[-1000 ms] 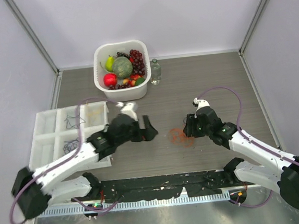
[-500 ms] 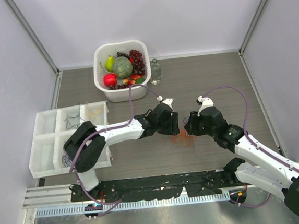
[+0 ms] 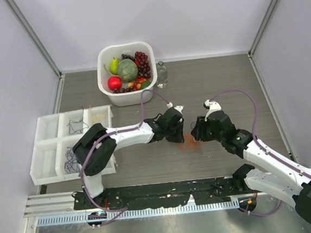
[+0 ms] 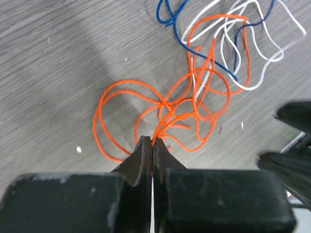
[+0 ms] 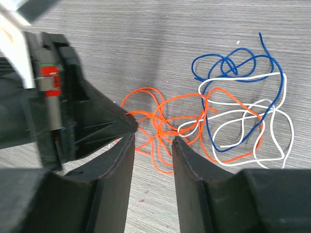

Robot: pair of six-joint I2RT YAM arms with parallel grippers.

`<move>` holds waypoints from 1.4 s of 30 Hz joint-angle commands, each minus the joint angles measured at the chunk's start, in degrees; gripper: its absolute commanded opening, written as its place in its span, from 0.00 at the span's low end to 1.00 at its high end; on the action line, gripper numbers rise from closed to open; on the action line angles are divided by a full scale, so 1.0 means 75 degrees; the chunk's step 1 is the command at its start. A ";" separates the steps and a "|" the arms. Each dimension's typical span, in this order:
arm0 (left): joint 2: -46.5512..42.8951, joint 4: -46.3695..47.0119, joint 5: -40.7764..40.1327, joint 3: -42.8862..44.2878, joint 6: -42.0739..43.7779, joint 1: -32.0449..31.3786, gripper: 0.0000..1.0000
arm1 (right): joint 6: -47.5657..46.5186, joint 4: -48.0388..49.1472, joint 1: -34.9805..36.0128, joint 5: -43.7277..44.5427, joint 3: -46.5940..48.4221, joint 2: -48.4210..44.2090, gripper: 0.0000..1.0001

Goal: Untangle the cables

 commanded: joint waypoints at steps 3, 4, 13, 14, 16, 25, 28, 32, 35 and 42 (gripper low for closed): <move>-0.1892 -0.0330 0.0555 -0.0173 0.0576 0.0018 0.00 | -0.0331 0.0455 -0.0031 -0.0849 0.0198 0.0458 0.52; -0.2080 -0.0365 0.0860 -0.0208 0.0588 0.0018 0.00 | -0.0412 0.0443 -0.0031 -0.0933 0.0222 0.0586 0.53; -0.4211 -0.1042 0.2070 -0.0315 0.0810 0.0018 0.00 | -0.0425 0.0819 -0.0031 -0.0537 0.0456 0.1477 0.46; -0.4423 -0.1439 0.2012 -0.0152 0.0903 0.0018 0.00 | -0.0425 0.0830 -0.0031 -0.0420 0.0503 0.1722 0.40; -0.4880 -0.2084 0.1708 0.0199 0.1126 0.0029 0.00 | -0.0367 0.0923 -0.0031 -0.0059 0.0445 0.1958 0.27; -0.7201 -0.3787 -0.1268 0.1420 0.1548 0.0018 0.00 | 0.0114 0.1381 -0.0113 0.0647 -0.0294 0.1912 0.10; -0.7798 -0.3787 -0.1820 0.1607 0.1490 0.0029 0.00 | 0.0173 0.1369 -0.0277 0.0731 -0.0329 0.1923 0.10; -0.8292 -0.3705 -0.2125 0.1946 0.1467 0.0018 0.00 | 0.0219 0.1311 -0.0546 0.0531 -0.0235 0.2285 0.09; -0.8316 -0.4020 -0.2440 0.2683 0.1700 0.0018 0.00 | 0.0243 0.1229 -0.0863 0.0414 -0.0118 0.2555 0.09; -0.7754 -0.5122 -0.2888 0.4385 0.2147 0.0029 0.00 | 0.0231 0.1298 -0.1320 -0.0113 -0.0082 0.2896 0.23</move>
